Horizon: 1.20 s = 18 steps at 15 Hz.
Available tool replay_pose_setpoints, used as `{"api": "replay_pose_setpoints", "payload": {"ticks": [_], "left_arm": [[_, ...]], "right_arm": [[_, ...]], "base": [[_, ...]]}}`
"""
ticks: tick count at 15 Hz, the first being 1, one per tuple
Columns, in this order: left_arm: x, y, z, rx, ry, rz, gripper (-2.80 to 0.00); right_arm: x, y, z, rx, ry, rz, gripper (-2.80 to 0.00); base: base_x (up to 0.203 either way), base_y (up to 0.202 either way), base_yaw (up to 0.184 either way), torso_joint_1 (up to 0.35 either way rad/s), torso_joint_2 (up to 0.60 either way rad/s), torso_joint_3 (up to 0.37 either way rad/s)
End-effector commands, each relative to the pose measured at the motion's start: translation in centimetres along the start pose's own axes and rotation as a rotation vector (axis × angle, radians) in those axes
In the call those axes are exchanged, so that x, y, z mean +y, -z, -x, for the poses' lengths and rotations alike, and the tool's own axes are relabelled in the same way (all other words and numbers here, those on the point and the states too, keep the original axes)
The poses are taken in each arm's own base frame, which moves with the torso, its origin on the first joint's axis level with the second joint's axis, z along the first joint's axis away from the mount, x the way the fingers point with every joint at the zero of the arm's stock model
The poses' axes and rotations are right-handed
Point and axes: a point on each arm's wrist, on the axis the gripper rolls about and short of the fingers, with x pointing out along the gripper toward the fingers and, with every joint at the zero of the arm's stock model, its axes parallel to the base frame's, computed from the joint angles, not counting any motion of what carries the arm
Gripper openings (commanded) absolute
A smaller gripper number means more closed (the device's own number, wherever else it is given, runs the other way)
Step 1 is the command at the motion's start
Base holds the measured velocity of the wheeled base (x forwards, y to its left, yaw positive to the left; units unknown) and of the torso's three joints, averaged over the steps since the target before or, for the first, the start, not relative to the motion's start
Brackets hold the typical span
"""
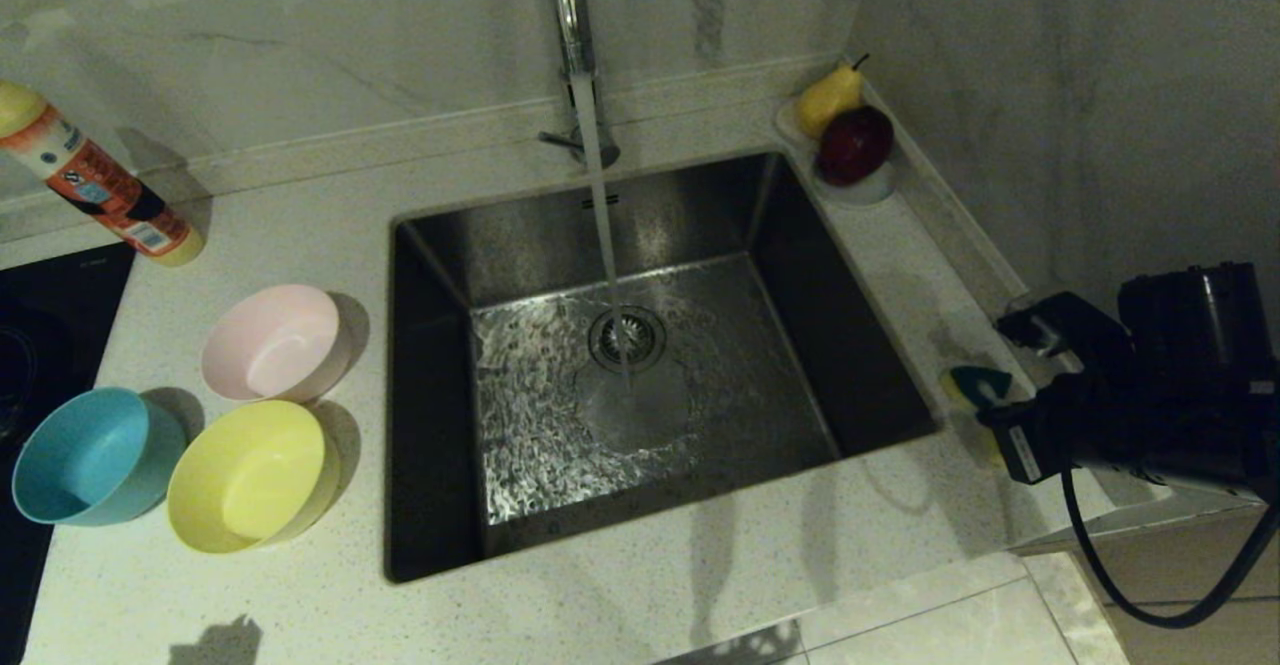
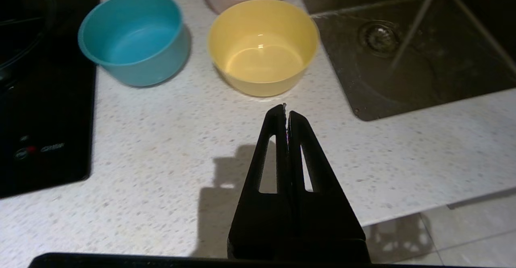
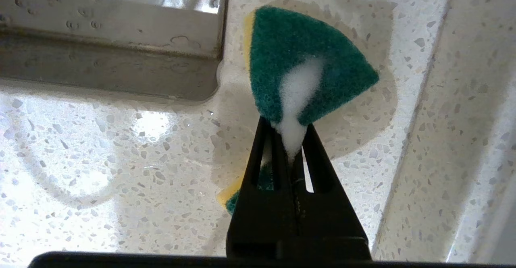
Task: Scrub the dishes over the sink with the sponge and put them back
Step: Pick up a bowl and the sponge
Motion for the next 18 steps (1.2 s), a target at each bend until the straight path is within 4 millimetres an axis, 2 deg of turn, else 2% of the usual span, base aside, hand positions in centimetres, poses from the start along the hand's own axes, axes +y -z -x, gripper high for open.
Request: {"api": "replay_pose_setpoints", "payload": {"ticks": [1,10,11,18], "left_arm": [[-0.1,1.1,-0.2,0.038,0.002,0.000,-2.80],[-0.1,1.1,-0.2,0.038,0.002,-0.001,-2.80],[-0.1,1.1,-0.2,0.038,0.002,0.000,-2.80],[-0.1,1.1,-0.2,0.038,0.002,0.000,-2.80]], "right_arm": [[0.1,-0.2,0.2,-0.015,-0.003,0.002,-2.80],[0.3,-2.1,-0.8,-0.050,0.019,0.007,-2.80],[0.2,-2.2,-0.8,-0.052,0.033,0.008,0.00],[0.2,-2.5,-0.8,-0.060,0.038,0.007,0.00]], "base": [[0.000,0.000,0.000,0.000,0.00,0.000],[0.000,0.000,0.000,0.000,0.00,0.000],[0.000,0.000,0.000,0.000,0.00,0.000],[0.000,0.000,0.000,0.000,0.00,0.000]]}}
